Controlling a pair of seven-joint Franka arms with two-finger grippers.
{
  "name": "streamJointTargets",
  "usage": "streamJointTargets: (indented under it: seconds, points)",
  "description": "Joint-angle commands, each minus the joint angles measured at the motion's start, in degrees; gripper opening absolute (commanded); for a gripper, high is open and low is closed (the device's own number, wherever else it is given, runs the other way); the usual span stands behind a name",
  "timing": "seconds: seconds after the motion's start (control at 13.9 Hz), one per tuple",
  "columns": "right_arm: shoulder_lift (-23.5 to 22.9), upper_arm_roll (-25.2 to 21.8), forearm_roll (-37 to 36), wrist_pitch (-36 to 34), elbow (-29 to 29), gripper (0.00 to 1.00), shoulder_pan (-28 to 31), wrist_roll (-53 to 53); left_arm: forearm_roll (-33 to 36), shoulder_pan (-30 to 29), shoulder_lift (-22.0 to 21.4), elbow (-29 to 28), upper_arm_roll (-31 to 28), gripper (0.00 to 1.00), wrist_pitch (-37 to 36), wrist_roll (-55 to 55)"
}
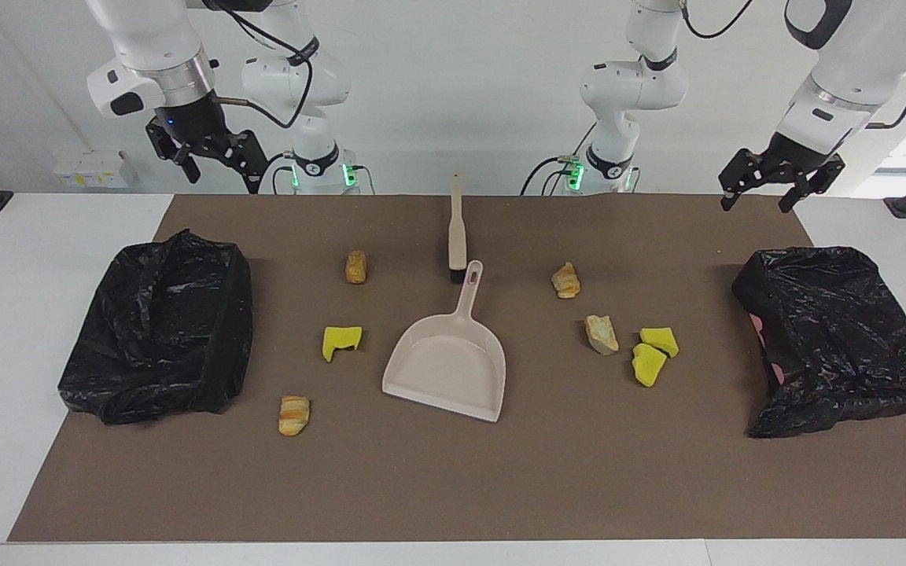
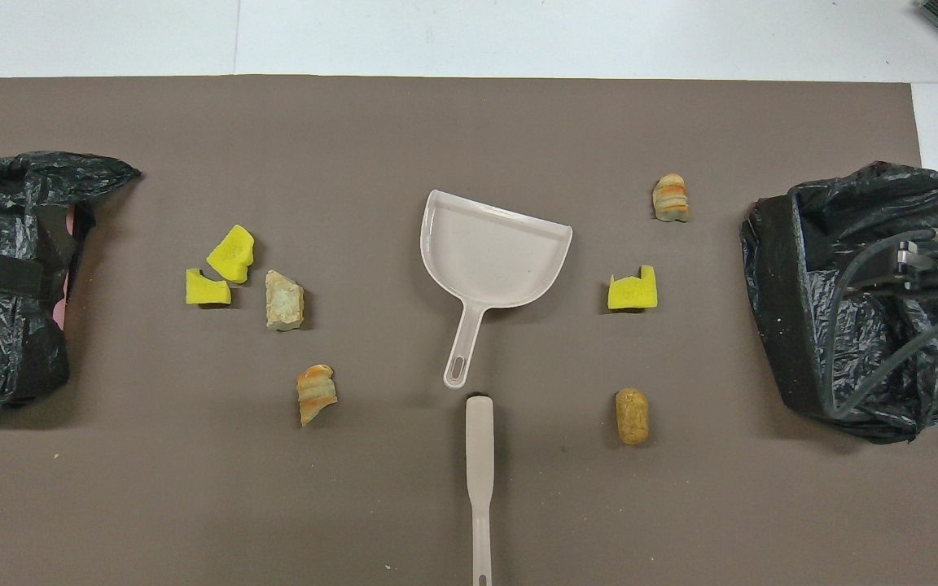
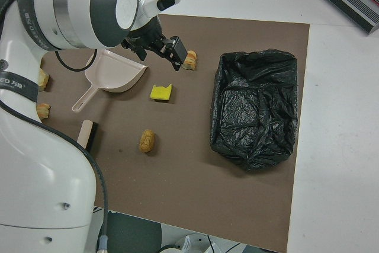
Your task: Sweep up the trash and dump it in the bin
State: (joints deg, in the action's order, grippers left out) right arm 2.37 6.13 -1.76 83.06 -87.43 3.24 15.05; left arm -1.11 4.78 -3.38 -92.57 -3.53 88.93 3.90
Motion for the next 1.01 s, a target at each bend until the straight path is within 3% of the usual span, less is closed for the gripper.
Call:
streamJointTargets:
  seconds: [0.0, 0.93]
  points:
    - [-1.4, 0.4, 0.0, -1.5, 2.3, 1.0, 0.5, -1.9, 0.8, -0.7, -0.6, -0.6, 0.4, 1.0, -0.9, 1.3]
    - [-0.1, -0.1, 1.8, -1.1, 0.8, 1.0, 0.2, -0.9, 0.8, -1.1, -1.2, -1.6, 0.4, 1.0, -1.5, 1.1]
